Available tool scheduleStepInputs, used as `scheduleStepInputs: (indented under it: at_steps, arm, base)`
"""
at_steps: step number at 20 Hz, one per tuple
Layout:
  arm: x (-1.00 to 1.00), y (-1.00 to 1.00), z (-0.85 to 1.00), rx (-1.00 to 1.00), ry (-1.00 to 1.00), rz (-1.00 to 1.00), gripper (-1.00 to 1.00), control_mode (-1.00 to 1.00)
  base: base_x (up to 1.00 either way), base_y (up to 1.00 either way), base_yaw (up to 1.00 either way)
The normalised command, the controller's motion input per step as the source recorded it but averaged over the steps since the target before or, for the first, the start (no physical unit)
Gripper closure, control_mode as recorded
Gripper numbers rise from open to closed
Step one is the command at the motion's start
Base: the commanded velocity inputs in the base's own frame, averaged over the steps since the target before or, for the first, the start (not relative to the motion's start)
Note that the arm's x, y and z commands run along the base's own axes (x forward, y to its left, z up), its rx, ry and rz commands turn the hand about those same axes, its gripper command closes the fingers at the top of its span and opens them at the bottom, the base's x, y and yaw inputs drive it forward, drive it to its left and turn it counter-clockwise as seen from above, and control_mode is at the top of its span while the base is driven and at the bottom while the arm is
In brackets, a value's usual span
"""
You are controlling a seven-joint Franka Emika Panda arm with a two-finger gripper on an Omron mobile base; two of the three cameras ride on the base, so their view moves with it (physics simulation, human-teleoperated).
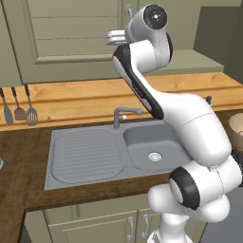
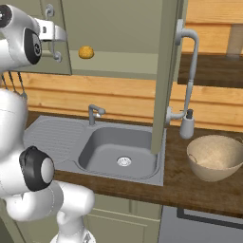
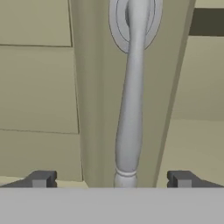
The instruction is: Open the cabinet, pick up the bread from the cabinet and place it in the basket. Then move the basket to the dining counter.
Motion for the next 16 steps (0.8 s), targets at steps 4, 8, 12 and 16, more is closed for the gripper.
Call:
scheduleStepInputs:
  at_steps: [4, 8, 12, 16]
  arm:
    - [0.40, -0.02, -0.19, 0.00, -0.02, 0.00, 1.00, -1.00]
    - [0.60, 0.00, -0.34, 0.00, -0.06, 0.00, 1.00, -1.00]
    - [0.56, 0.06, -0.02, 0.00, -0.03, 0.00, 1.00, -1.00]
    - [-0.03, 0.18, 0.00, 0.01, -0.07, 0.00, 1.00, -1.00]
  base:
    - [0.00, 0.00, 0.00]
    - [0.00, 0.00, 0.00]
    - [0.00, 0.00, 0.00]
    - [0.00, 0.00, 0.00]
